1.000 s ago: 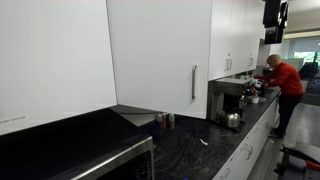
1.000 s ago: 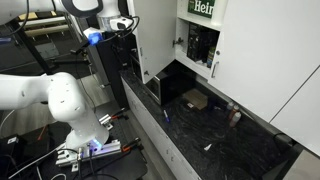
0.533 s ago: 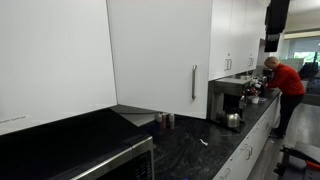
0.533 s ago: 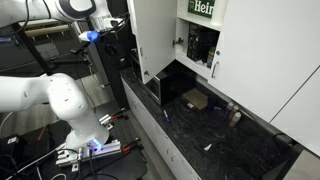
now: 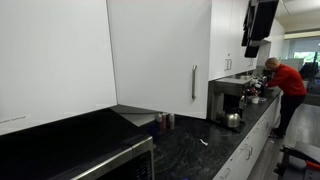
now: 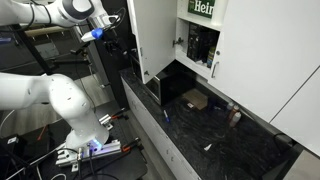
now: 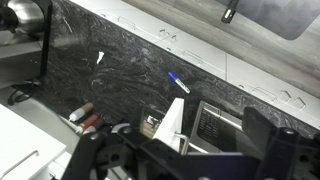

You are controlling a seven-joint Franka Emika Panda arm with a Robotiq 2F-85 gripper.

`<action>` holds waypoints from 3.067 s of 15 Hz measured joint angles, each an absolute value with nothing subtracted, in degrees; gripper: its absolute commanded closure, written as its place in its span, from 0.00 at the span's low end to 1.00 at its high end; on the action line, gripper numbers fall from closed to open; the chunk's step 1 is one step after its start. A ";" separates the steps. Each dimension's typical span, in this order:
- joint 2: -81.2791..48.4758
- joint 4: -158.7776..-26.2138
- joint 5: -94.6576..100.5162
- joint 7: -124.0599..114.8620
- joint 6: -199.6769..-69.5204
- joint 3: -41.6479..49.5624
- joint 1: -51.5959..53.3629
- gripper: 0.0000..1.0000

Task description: Close the kitchen cabinet

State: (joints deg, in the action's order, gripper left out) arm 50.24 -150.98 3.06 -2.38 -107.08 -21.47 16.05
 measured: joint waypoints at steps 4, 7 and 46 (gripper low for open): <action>45.28 -147.69 4.28 -2.32 -109.52 -22.99 17.32 0.00; 41.51 -144.71 5.32 -2.23 -110.37 -24.00 18.21 0.00; 13.91 -130.36 54.60 -34.16 -116.89 -14.85 8.76 0.00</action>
